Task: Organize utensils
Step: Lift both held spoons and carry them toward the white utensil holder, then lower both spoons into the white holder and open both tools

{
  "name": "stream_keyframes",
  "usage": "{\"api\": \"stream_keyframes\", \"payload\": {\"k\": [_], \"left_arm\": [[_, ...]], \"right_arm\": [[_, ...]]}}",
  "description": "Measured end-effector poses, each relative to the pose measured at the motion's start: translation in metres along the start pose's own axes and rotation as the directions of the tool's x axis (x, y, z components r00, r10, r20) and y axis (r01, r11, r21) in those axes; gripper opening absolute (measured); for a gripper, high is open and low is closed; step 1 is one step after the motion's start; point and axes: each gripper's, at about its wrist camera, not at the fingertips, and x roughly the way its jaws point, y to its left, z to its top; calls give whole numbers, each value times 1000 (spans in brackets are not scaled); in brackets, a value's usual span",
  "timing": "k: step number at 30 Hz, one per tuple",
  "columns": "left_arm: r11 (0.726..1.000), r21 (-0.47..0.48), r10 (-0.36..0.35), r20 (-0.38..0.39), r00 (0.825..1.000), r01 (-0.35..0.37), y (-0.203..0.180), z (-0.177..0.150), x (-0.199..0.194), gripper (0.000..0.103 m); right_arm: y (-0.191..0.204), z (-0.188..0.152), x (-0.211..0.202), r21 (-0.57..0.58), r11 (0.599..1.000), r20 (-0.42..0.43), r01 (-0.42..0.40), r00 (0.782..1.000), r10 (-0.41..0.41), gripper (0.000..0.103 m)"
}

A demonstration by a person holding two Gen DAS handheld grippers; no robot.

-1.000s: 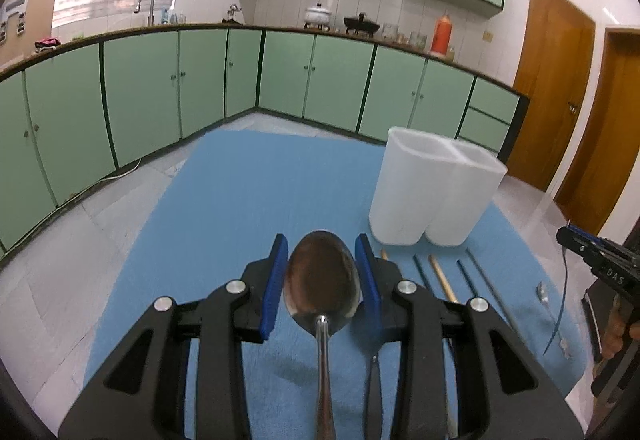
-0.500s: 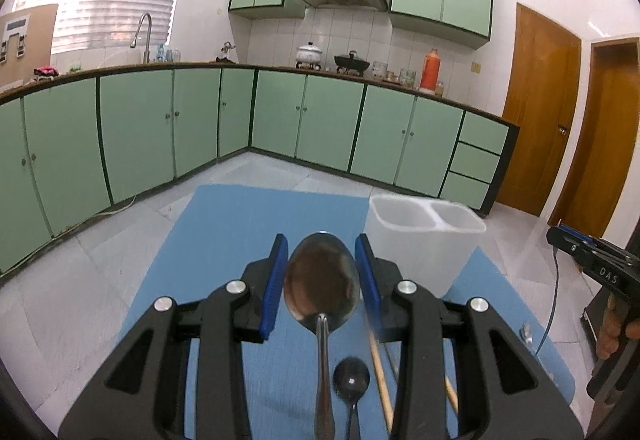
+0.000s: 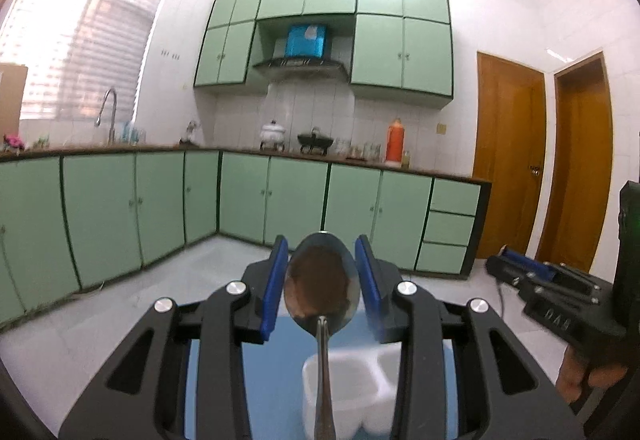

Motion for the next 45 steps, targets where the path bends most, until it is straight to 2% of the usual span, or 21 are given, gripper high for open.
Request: {"api": "stream_keyframes", "payload": {"k": [7, 11, 24, 29, 37, 40, 42, 43, 44, 45], "left_arm": [[999, -24, -40, 5, 999, 40, -11, -13, 63, 33], [999, -30, -46, -18, 999, 45, -6, -31, 82, 33], [999, -40, -26, -107, 994, 22, 17, -86, 85, 33], [999, -48, -25, -140, 990, 18, 23, -94, 85, 34], [999, -40, -26, -171, 985, 20, 22, -99, 83, 35], [999, -49, -29, -172, 985, 21, 23, -96, 79, 42], [998, -58, -30, -167, 985, 21, 26, -93, 72, 51], [998, -61, -31, -165, 986, 21, 27, -91, 68, 54], [998, -64, -31, -161, 986, 21, 28, -89, 64, 63], [998, -67, -29, -157, 987, 19, 29, -88, 60, 71]], "right_arm": [[0, -1, 50, 24, 1000, 44, -16, 999, 15, 28], [-2, -13, 72, 35, 999, 35, -33, 999, 32, 28], [9, -66, 96, 18, 1000, -79, -9, 997, 11, 28], [10, -82, 98, 26, 1000, -117, -9, 993, 12, 28], [10, -87, 95, 44, 999, -153, -25, 988, 32, 29], [8, -86, 90, 48, 999, -151, -21, 988, 28, 30], [7, -84, 85, 52, 998, -147, -20, 989, 28, 33], [6, -82, 80, 53, 998, -142, -24, 989, 31, 37], [5, -80, 76, 53, 998, -136, -26, 990, 33, 41], [4, -80, 72, 53, 998, -132, -26, 991, 33, 54]]}}
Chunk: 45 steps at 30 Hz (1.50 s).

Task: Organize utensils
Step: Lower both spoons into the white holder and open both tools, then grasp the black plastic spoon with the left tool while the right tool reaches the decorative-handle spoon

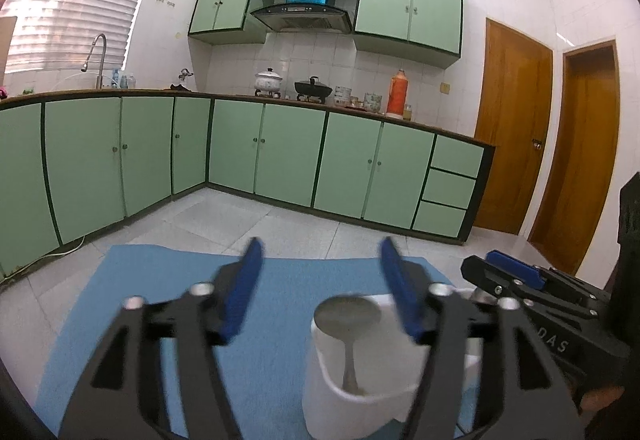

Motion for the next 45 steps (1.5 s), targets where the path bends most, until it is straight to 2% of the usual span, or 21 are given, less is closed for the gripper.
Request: {"api": "stream_keyframes", "payload": {"k": [1, 5, 9, 16, 23, 31, 33, 36, 40, 43, 45], "left_arm": [[1000, -5, 2, 6, 1000, -2, 1, 1, -6, 73], [1000, -9, 13, 6, 1000, -13, 6, 5, -24, 82], [1000, -12, 28, -3, 1000, -28, 9, 4, -44, 88], [997, -47, 57, -115, 992, -63, 17, -20, -81, 90], [993, -17, 105, -250, 962, -113, 12, -64, -99, 90], [990, 19, 137, -392, 910, -141, 12, -106, -95, 89], [988, 21, 147, -428, 892, -153, 16, -116, -91, 89], [987, 24, 149, -475, 867, -157, 19, -128, -84, 82], [988, 17, 142, -500, 854, -155, 24, -131, -77, 81], [988, 5, 136, -518, 844, -156, 27, -131, -72, 73], [988, -2, 129, -530, 838, -153, 25, -133, -71, 63]], "right_arm": [[0, 0, -4, 0, 1000, 4, 3, 1000, -3, 63], [-1, -1, -22, -4, 1000, 18, 4, 1000, -4, 64], [-5, -3, -45, 11, 1000, 40, 9, 999, -9, 72], [-17, -22, -84, 32, 999, 33, 44, 998, -45, 76], [-34, -49, -106, 67, 995, -23, 79, 997, -77, 76], [-48, -78, -121, 82, 990, -88, 117, 990, -110, 76], [-51, -85, -122, 86, 988, -112, 129, 987, -119, 76], [-55, -96, -124, 85, 986, -147, 145, 980, -132, 76], [-61, -110, -127, 85, 983, -184, 165, 972, -147, 76], [-65, -116, -128, 91, 981, -203, 174, 967, -152, 76], [-67, -118, -129, 90, 980, -209, 179, 965, -157, 76]]}}
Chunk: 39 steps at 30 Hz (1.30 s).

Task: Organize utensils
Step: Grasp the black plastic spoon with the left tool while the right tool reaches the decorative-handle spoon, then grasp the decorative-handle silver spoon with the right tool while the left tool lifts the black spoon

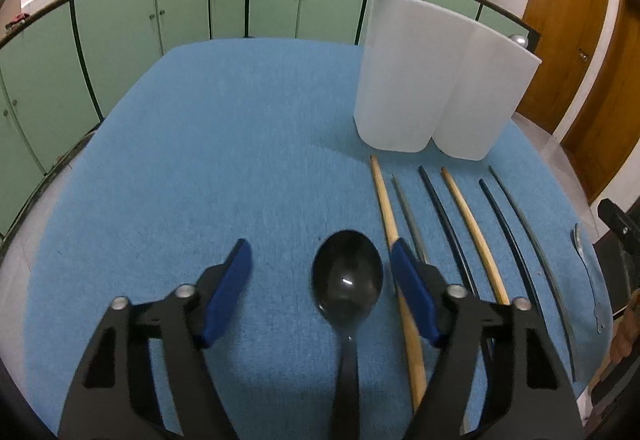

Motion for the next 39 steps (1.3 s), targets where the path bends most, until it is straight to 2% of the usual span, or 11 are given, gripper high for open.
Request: {"api": "stream_keyframes", "payload": {"k": [3, 10, 16, 18, 20, 26, 30, 33, 37, 39], "left_arm": [[1000, 0, 0, -1, 1000, 0, -2, 2, 0, 57], [1000, 23, 4, -11, 1000, -3, -8, 6, 3, 51], [999, 42, 30, -16, 999, -29, -14, 5, 5, 51], [999, 37, 33, -15, 999, -33, -14, 5, 5, 45], [999, 30, 30, -15, 999, -30, -16, 5, 5, 44], [999, 36, 34, -17, 999, -33, -17, 5, 5, 43], [999, 37, 34, -18, 999, -33, -16, 6, 6, 41], [999, 38, 34, -18, 999, -34, -16, 6, 6, 34], [998, 42, 39, -18, 999, -38, -16, 7, 7, 34], [998, 42, 37, -17, 999, -36, -15, 7, 6, 34]], "right_arm": [[-4, -2, 0, -2, 1000, -5, 9, 1000, -9, 76], [-8, -2, 1, -24, 999, -38, 25, 999, -26, 76], [-11, -9, 12, -73, 996, -125, 49, 991, -57, 75], [-16, -11, 17, -71, 996, -145, 57, 987, -67, 75], [-20, -11, 21, -58, 997, -158, 44, 986, -52, 74], [-25, -9, 40, -61, 997, -220, 55, 973, -67, 62], [-22, -8, 45, -87, 994, -232, 71, 969, -89, 52], [-22, -9, 44, -95, 993, -238, 75, 967, -96, 43], [-17, -10, 43, -118, 990, -243, 73, 965, -100, 37], [-17, -11, 42, -115, 991, -244, 62, 966, -89, 28]]}}
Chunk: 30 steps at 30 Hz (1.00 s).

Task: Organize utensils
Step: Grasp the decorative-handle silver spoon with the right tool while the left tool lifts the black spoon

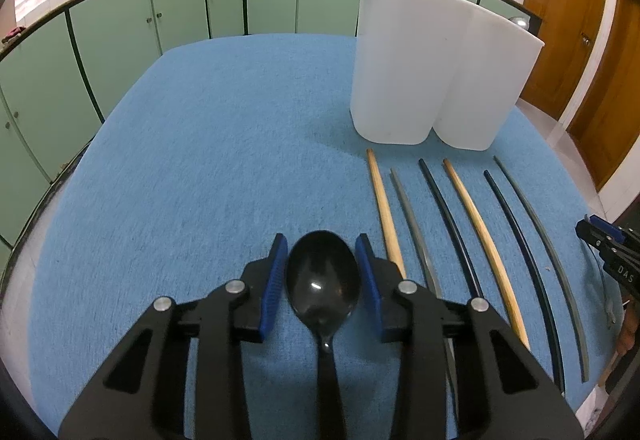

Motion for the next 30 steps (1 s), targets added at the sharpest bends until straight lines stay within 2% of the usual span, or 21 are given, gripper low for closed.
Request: {"api": "stream_keyframes", "payload": {"k": [5, 11, 18, 25, 30], "left_arm": [[1000, 3, -7, 3, 1000, 7, 0, 0, -1, 33], [1000, -11, -27, 23, 999, 27, 6, -4, -9, 33], [997, -33, -63, 103, 993, 67, 14, -5, -32, 33], [988, -76, -114, 228, 967, 135, 27, -3, -62, 33], [980, -86, -141, 324, 936, 178, 33, -3, -84, 33]], "right_arm": [[2, 0, -3, -9, 1000, 10, 0, 1000, 0, 26], [7, 1, -18, -11, 999, 62, -32, 998, 33, 26], [9, 6, -48, -12, 995, 179, -96, 979, 97, 26], [15, 14, -77, -19, 990, 283, -140, 949, 140, 26], [18, 20, -88, -22, 987, 331, -161, 930, 159, 26]]}}
